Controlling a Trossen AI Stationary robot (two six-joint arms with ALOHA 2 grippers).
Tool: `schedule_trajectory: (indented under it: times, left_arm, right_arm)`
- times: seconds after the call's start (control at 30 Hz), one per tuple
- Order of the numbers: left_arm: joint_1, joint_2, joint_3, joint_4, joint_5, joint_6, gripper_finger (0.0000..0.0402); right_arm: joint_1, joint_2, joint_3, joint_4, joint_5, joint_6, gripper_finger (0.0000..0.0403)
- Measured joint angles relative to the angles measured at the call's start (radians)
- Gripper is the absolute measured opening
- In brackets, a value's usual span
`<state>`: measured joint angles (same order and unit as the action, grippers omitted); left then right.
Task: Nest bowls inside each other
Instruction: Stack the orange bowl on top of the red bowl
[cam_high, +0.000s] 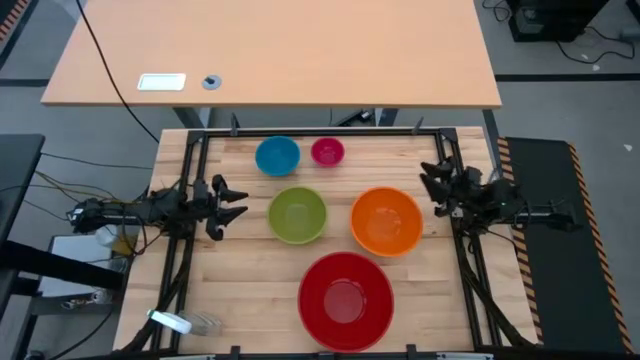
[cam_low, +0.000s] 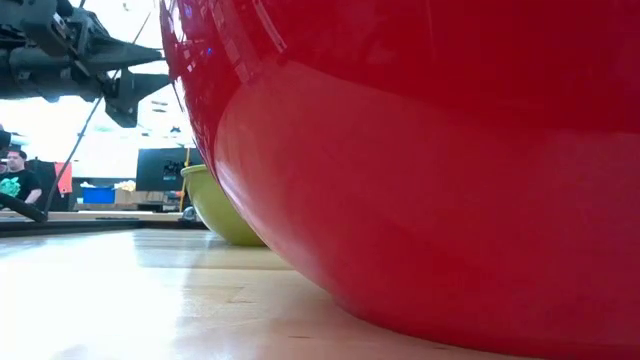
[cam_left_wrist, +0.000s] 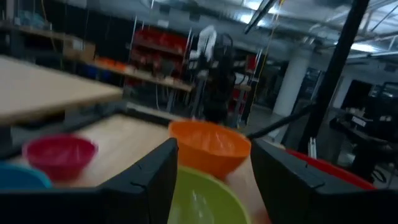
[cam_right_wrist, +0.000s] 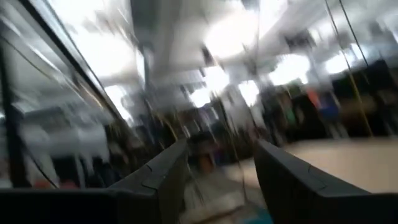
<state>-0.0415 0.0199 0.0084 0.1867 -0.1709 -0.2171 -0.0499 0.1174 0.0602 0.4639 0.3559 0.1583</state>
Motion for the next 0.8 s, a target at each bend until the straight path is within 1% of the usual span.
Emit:
schedule_trajectory:
  times: [0.1, 0.2, 0.27, 0.33, 0.4, 0.5, 0.57, 0.63, 0.7, 0.8]
  left_arm:
    - [0.013, 0.030, 0.031, -0.031, -0.011, -0.013, 0.0202]
    - [0.034, 0.085, 0.075, -0.028, -0.026, -0.036, 0.0192]
    - [0.047, 0.128, 0.097, -0.034, -0.046, -0.047, 0.0185]
    - [0.058, 0.171, 0.121, -0.039, -0.058, -0.054, 0.0181]
    - [0.068, 0.210, 0.145, -0.031, -0.069, -0.062, 0.0179]
    - [0.079, 0.272, 0.168, -0.008, -0.076, -0.075, 0.0179]
    - [0.079, 0.313, 0.180, -0.010, -0.087, -0.075, 0.0179]
    - [0.079, 0.350, 0.194, 0.004, -0.098, -0.071, 0.0179]
    - [0.079, 0.383, 0.203, 0.020, -0.101, -0.071, 0.0179]
    - [0.079, 0.425, 0.208, 0.046, -0.102, -0.069, 0.0179]
  right_arm:
    - [-0.001, 0.113, 0.105, -0.296, 0.099, 0.039, 0.0185]
    - [-0.018, 0.246, 0.208, -0.477, 0.168, 0.108, 0.0179]
    - [-0.043, 0.328, 0.276, -0.583, 0.198, 0.176, 0.0175]
    - [-0.074, 0.405, 0.350, -0.713, 0.194, 0.230, 0.0174]
    - [-0.111, 0.487, 0.424, -0.837, 0.145, 0.266, 0.0173]
    - [-0.166, 0.614, 0.520, -0.962, 0.015, 0.277, 0.0173]
    - [-0.199, 0.701, 0.580, -1.031, -0.074, 0.229, 0.0173]
    - [-0.230, 0.788, 0.643, -1.107, -0.141, 0.157, 0.0174]
    - [-0.257, 0.874, 0.700, -1.189, -0.176, 0.085, 0.0179]
    - [-0.295, 0.995, 0.781, -1.306, -0.186, 0.001, 0.0197]
